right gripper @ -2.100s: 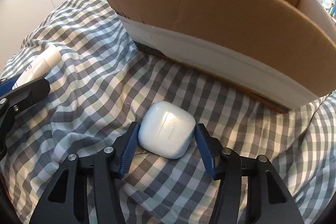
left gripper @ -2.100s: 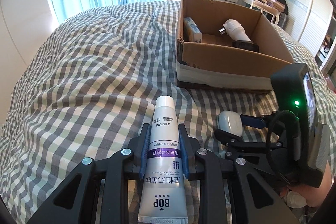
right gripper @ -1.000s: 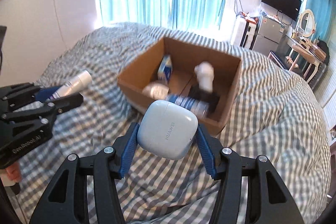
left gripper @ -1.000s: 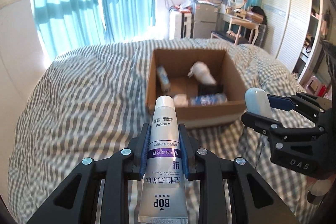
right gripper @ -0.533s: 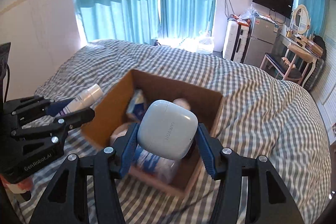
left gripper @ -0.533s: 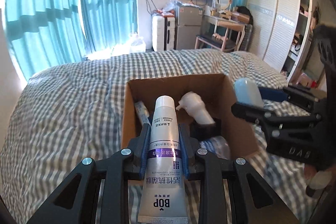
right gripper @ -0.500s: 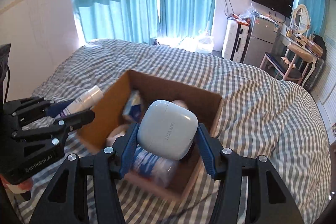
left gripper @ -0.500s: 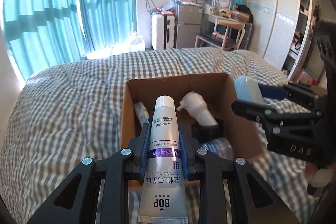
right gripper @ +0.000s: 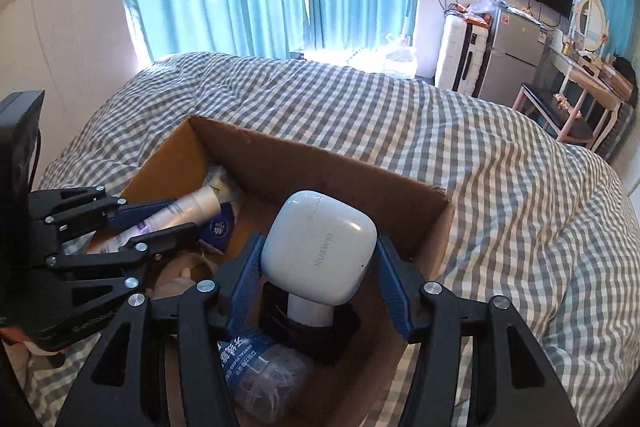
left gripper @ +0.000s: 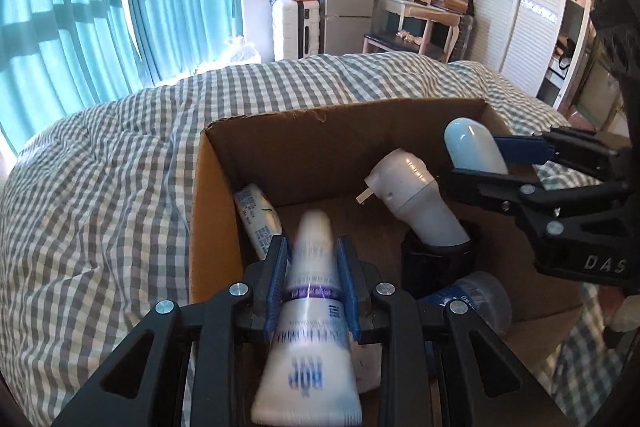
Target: Organize objects
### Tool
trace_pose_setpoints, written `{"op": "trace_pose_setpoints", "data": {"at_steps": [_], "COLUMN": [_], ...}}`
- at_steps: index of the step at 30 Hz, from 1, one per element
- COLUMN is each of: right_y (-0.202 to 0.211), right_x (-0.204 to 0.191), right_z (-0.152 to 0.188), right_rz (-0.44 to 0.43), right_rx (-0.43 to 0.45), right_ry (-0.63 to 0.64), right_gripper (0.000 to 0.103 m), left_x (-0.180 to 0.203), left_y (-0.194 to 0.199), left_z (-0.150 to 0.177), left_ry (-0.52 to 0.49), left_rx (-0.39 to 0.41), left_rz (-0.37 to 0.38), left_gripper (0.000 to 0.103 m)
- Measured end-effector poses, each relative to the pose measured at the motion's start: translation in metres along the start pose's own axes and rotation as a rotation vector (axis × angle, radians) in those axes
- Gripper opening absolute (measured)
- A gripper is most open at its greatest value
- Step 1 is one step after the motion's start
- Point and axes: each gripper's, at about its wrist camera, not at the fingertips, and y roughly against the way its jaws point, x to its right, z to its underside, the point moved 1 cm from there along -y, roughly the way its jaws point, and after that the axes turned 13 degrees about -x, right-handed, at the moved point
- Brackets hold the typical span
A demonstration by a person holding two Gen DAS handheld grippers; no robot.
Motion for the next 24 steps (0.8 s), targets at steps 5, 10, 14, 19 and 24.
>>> {"op": "trace_pose_setpoints", "data": {"at_steps": [5,10,14,19,24], "right_y": [0.016,0.051,0.084,0.133,0.173], "right_x": [0.003,0.000,-0.006,-0.016,-0.026], "right_z": [0.007,0.016,0.023,0.031,0.039], "right_rz": [-0.001,0.022,0.047,0.099,0.104], "right_rx": [0.023,0.067,0.104,0.167,0.218], "right_ry": [-0.038,-0.067,-0.069,-0.062,-0.084], "right_gripper": [0.069,0.073,0.081,0.089,0.092], "left_x": [0.008,0.009,0.009,0.008,0.010], "left_y": [0.012,0.048,0.089,0.134,0.176], "left_z": [0.004,0.008,0.008,0.008,0.014], "left_ry": [0.007,0.030,0.060,0.078,0.096], "left_rx": [-0.006,0.056,0.110,0.190,0.255], "left_rz": [-0.045,-0.055,-0.082,-0.113,-0.128], "left_gripper": [0.064,0.084,0.087,0.095,0.097]}}
